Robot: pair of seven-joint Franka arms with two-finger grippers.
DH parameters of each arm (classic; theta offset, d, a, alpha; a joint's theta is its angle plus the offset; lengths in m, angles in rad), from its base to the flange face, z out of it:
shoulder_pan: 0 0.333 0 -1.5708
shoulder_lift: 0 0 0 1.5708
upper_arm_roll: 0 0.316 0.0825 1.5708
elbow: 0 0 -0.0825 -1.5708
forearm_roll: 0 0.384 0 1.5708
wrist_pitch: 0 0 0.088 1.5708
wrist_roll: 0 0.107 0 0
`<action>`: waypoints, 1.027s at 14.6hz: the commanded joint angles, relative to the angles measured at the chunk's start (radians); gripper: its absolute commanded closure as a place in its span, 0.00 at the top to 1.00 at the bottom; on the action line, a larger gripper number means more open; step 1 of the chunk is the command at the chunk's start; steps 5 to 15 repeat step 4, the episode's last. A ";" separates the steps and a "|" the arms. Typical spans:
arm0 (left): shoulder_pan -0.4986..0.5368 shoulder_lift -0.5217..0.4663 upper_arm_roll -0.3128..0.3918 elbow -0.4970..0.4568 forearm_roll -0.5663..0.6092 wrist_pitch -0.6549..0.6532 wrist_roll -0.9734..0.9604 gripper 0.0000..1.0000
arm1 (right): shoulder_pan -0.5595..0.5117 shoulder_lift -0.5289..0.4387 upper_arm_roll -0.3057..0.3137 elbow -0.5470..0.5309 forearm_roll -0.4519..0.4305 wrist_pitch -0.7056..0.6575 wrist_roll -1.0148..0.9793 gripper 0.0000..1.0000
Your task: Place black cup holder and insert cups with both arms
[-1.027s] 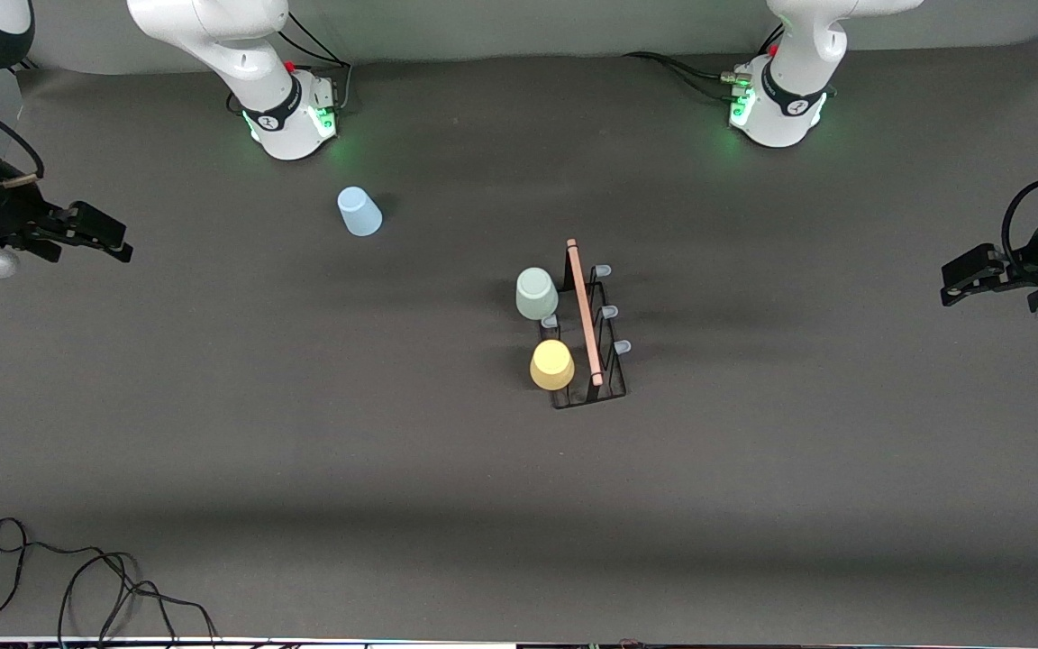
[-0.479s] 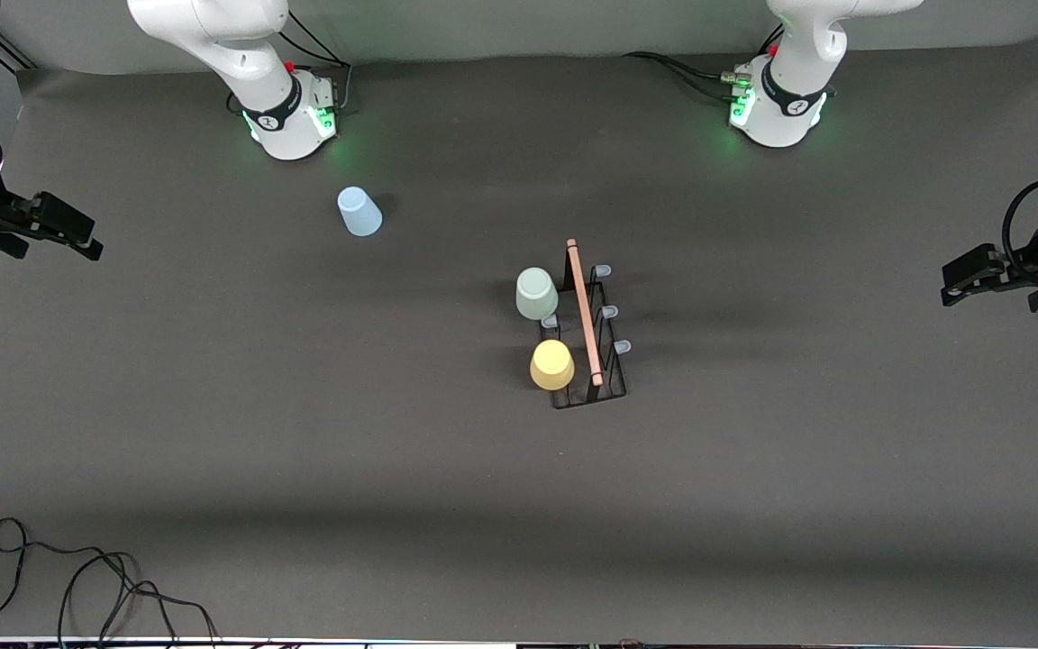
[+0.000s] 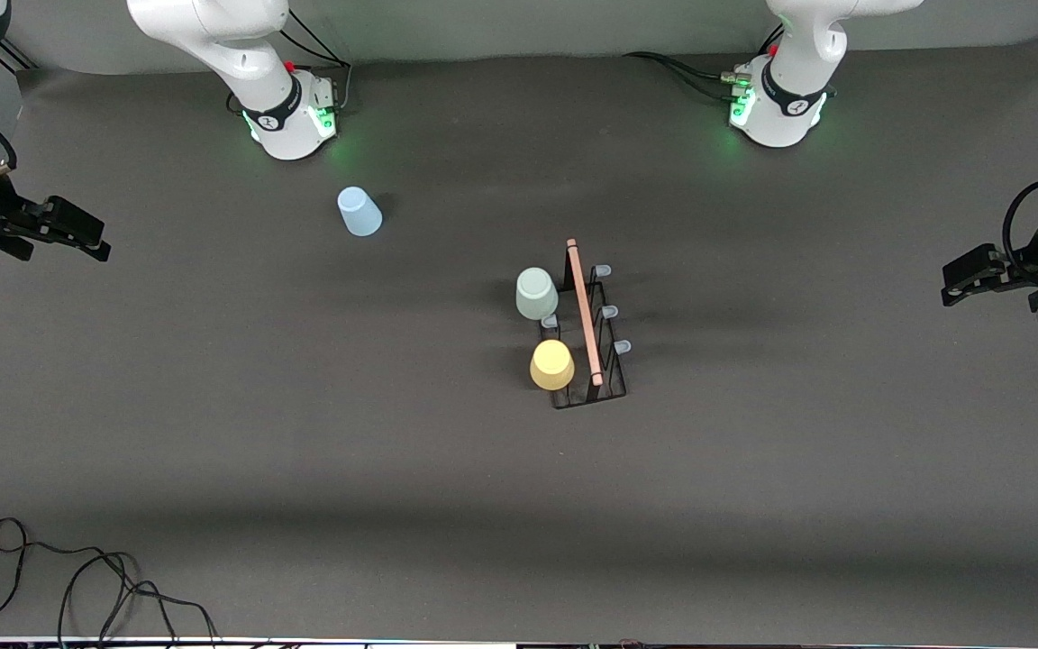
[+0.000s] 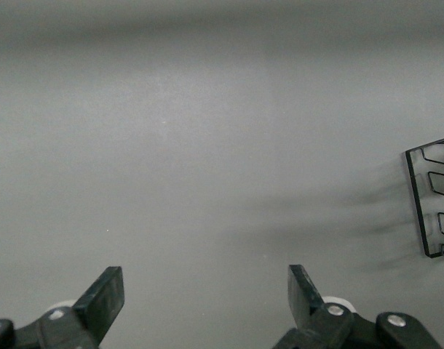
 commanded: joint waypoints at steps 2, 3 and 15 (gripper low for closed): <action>-0.002 0.004 0.004 0.004 0.004 0.001 0.002 1.00 | 0.015 0.017 -0.013 0.037 -0.020 -0.024 -0.001 1.00; -0.001 0.004 0.004 0.006 0.004 0.001 0.005 1.00 | 0.013 0.017 -0.013 0.037 -0.018 -0.025 -0.001 1.00; -0.001 0.002 0.004 0.006 0.004 -0.002 0.005 1.00 | 0.013 0.017 -0.013 0.037 -0.015 -0.025 -0.001 1.00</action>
